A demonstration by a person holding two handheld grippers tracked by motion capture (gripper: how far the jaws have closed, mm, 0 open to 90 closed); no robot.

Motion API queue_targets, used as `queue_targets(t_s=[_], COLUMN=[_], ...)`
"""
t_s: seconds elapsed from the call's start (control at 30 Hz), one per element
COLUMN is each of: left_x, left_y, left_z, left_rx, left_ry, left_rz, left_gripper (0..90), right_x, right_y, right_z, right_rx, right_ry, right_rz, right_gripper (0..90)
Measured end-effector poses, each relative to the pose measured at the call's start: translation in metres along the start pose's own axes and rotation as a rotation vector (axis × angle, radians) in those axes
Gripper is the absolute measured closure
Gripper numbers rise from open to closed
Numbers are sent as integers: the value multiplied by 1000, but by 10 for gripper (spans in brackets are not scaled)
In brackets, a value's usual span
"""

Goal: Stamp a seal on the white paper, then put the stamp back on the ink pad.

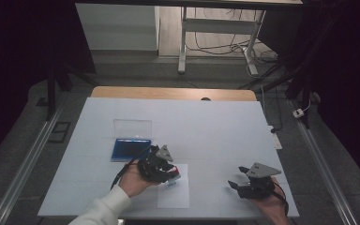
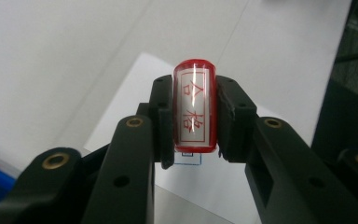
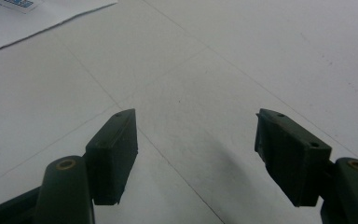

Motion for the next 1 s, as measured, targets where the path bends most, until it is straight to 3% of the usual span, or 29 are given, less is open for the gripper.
queue_targets(t_s=[0.23,0.57,1.0], left_x=[-6,0,10], left_y=[-6,-15,-39], left_z=[24,32,37], left_rx=[8,0,-47], left_ry=[77,77,60], left_rz=[24,53,115], left_gripper=[705,704,704], right_x=[0,0,0], right_y=[0,-1,0], right_z=[0,0,0], right_rx=[-1,0,0], right_ry=[1,-1,-1], right_rz=[2,2,6], right_gripper=[294,294,294])
Point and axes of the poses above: each handheld gripper's, and its own axes: z roughly backward along the jaws, x roughly out of its underside, y roughly to its right, the point moved 1 cm from there along -z, roughly forward along the jaws, and after that the axes turned 7 degrees about -x, right-handed, at the moved point
